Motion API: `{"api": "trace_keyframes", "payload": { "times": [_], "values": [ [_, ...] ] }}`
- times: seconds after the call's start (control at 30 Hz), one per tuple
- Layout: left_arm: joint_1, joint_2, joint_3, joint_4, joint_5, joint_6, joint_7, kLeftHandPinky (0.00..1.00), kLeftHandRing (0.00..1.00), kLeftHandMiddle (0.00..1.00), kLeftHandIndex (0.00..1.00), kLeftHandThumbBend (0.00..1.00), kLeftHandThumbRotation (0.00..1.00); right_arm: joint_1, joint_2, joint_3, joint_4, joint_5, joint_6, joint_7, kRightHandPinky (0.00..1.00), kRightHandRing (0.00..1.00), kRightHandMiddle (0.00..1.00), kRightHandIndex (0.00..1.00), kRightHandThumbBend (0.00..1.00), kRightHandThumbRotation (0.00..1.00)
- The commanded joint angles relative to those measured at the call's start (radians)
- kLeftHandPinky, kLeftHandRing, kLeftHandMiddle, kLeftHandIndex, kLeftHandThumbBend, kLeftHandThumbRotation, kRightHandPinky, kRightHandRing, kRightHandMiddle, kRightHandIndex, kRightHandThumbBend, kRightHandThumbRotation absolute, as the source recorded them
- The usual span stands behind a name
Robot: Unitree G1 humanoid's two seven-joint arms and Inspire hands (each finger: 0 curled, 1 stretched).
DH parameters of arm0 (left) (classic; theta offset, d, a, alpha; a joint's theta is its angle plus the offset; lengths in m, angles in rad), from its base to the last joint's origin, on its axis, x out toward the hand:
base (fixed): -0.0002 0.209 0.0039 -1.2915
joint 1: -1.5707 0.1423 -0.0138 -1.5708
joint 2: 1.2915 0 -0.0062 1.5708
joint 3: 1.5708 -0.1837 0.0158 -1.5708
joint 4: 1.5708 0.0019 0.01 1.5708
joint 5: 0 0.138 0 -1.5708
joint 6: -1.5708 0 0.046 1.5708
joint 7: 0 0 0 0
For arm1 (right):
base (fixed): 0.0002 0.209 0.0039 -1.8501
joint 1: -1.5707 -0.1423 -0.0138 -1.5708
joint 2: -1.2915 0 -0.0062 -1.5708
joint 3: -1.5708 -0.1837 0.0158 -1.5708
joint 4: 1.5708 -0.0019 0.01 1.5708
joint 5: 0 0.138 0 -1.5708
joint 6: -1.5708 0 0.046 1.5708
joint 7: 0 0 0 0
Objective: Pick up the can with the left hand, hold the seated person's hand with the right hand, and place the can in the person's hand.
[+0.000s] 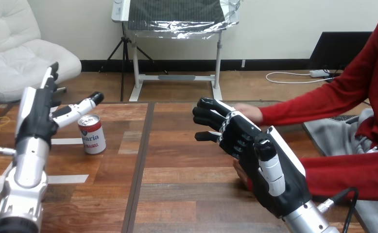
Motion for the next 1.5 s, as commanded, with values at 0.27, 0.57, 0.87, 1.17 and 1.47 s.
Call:
{"api": "trace_keyframes", "payload": {
  "times": [0.27,0.57,0.87,1.17,1.47],
  "values": [
    [-0.16,0.015,-0.038,0.119,0.007,0.002,0.015,0.93,1.0,1.0,0.99,0.79,0.41,-0.072,-0.007,-0.022,-0.016,0.005,-0.005,-0.004,0.77,0.86,0.86,0.86,0.89,1.0],
    [-0.202,0.006,-0.052,0.188,0.005,0.04,0.019,0.96,1.0,1.0,1.0,0.82,0.42,-0.074,-0.003,-0.025,-0.012,0.009,-0.013,-0.002,0.75,0.86,0.85,0.86,0.88,1.0],
    [-0.222,-0.001,-0.07,0.225,0.012,0.066,0.036,0.96,1.0,1.0,1.0,0.82,0.45,-0.076,-0.002,-0.029,-0.009,0.009,-0.019,0.003,0.73,0.85,0.85,0.85,0.87,1.0],
    [-0.234,-0.004,-0.101,0.245,0.026,0.099,0.059,0.94,1.0,1.0,1.0,0.84,0.47,-0.077,0.001,-0.031,-0.006,0.012,-0.022,0.008,0.73,0.85,0.85,0.85,0.87,1.0],
    [-0.237,-0.007,-0.118,0.264,0.04,0.115,0.074,0.92,1.0,1.0,1.0,0.83,0.46,-0.077,0.001,-0.033,-0.006,0.011,-0.024,0.012,0.73,0.85,0.85,0.85,0.86,1.0]
  ]
}}
